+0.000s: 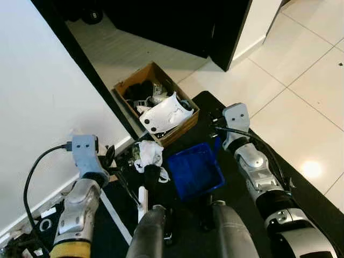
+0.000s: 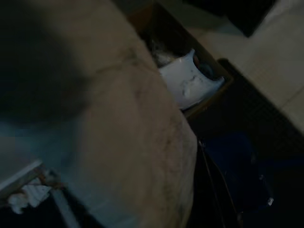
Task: Sweep floor
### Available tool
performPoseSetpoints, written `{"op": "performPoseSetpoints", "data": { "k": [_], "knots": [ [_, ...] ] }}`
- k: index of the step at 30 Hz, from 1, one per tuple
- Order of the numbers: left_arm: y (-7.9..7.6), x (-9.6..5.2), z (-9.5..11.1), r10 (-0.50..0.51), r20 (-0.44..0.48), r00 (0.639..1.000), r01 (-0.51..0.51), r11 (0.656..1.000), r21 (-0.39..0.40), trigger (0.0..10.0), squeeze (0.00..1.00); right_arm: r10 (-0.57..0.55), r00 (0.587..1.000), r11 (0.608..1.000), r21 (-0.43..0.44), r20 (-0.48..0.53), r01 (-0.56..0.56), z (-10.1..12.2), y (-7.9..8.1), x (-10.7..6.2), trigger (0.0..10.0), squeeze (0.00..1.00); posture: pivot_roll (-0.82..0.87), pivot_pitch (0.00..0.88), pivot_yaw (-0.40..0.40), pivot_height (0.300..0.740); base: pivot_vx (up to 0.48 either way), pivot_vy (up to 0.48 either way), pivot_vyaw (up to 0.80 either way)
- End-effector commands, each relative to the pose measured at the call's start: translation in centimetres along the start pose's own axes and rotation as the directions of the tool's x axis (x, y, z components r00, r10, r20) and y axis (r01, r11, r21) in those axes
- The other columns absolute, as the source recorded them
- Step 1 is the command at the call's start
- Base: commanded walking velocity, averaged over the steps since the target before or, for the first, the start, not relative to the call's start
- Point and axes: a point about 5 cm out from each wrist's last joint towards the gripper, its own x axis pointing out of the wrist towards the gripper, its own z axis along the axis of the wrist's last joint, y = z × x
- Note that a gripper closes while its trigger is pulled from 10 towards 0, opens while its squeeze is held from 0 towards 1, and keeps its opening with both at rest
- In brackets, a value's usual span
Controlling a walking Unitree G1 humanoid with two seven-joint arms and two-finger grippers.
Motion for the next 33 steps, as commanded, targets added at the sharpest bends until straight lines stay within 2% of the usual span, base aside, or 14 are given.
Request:
{"op": "performPoseSetpoints", "data": {
  "k": [1, 2, 3, 5, 6, 7, 10, 12, 20, 25, 29, 33],
  "knots": [
    [-2.5, 0.3, -0.9, -0.125, 0.005, 0.992, 0.124, 0.979, -0.162, 10.0, 0.00, 0.043, 0.995, 0.998, 0.043, -0.085, -0.039, -1.9, 1.1, -0.7, 10.0, 0.00, 0.01, 0.298, 0.024, 0.740, 0.000, 0.000, 0.00],
    [-2.5, 0.3, -0.9, -0.125, 0.005, 0.992, 0.124, 0.979, -0.162, 10.0, 0.00, 0.043, 0.995, 0.998, 0.043, -0.085, -0.039, -1.9, 1.1, -0.7, 10.0, 0.00, 0.01, 0.298, 0.024, 0.740, 0.000, 0.000, 0.00],
    [-3.3, 0.5, -0.9, -0.161, 0.011, 0.987, 0.160, 0.967, -0.200, 10.0, 0.00, 0.042, 0.996, 0.998, 0.043, -0.083, -0.038, -1.9, 1.0, -0.7, 10.0, 0.00, 0.00, 0.297, 0.023, 0.740, 0.000, 0.000, 0.00],
    [-3.7, 0.7, -0.9, -0.184, 0.016, 0.983, 0.183, 0.957, -0.225, 10.0, 0.00, 0.041, 0.996, 0.998, 0.043, -0.082, -0.038, -1.8, 0.9, -0.6, 10.0, 0.00, 0.00, 0.295, 0.022, 0.740, 0.000, 0.000, 0.00],
    [-4.8, 0.9, -1.0, -0.232, 0.015, 0.973, 0.228, 0.939, -0.258, 10.0, 0.00, 0.040, 0.996, 0.998, 0.044, -0.081, -0.037, -1.8, 0.9, -0.6, 10.0, 0.00, 0.00, 0.292, 0.020, 0.740, 0.000, 0.000, 0.00],
    [-4.8, 0.9, -1.0, -0.232, 0.015, 0.973, 0.228, 0.939, -0.258, 10.0, 0.00, 0.040, 0.996, 0.998, 0.044, -0.081, -0.037, -1.8, 0.9, -0.6, 10.0, 0.00, 0.00, 0.292, 0.020, 0.740, 0.000, 0.000, 0.00],
    [-7.5, 1.2, -1.0, -0.357, 0.018, 0.934, 0.346, 0.891, -0.295, 10.0, 0.00, 0.039, 0.996, 0.998, 0.043, -0.078, -0.036, -1.7, 0.7, -0.4, 10.0, 0.00, 0.00, 0.287, 0.022, 0.740, 0.000, 0.000, 0.00],
    [-8.6, 1.4, -0.8, -0.389, 0.030, 0.921, 0.380, 0.876, -0.298, 10.0, 0.00, 0.038, 0.996, 0.998, 0.042, -0.077, -0.035, -1.6, 0.7, -0.4, 10.0, 0.00, 0.00, 0.286, 0.022, 0.740, 0.000, 0.000, 0.00],
    [-10.8, 2.3, 0.8, -0.416, 0.101, 0.904, 0.426, 0.848, -0.314, 10.0, 0.00, 0.035, 0.997, 0.999, 0.044, -0.073, -0.032, -1.5, 0.7, -0.3, 10.0, 0.00, 0.00, 0.291, 0.020, 0.740, 0.000, 0.000, 0.00],
    [-11.4, 2.7, 1.8, -0.410, 0.143, 0.901, 0.434, 0.836, -0.336, 10.0, 0.00, 0.036, 0.997, 0.998, 0.046, -0.073, -0.033, -1.6, 0.7, -0.4, 10.0, 0.00, 0.00, 0.291, 0.018, 0.740, 0.000, 0.000, 0.00],
    [-12.3, 3.0, 3.0, -0.416, 0.189, 0.889, 0.457, 0.810, -0.367, 10.0, 0.00, 0.039, 0.996, 0.998, 0.047, -0.074, -0.036, -1.6, 0.8, -0.3, 10.0, 0.00, 0.01, 0.288, 0.019, 0.740, 0.000, 0.000, 0.00],
    [-12.9, 2.7, 3.1, -0.434, 0.198, 0.879, 0.477, 0.788, -0.390, 10.0, 0.00, 0.039, 0.997, 0.998, 0.048, -0.072, -0.036, -1.6, 0.9, -0.3, 10.0, 0.00, 0.01, 0.287, 0.020, 0.740, 0.000, 0.000, 0.00]
  ]
}}
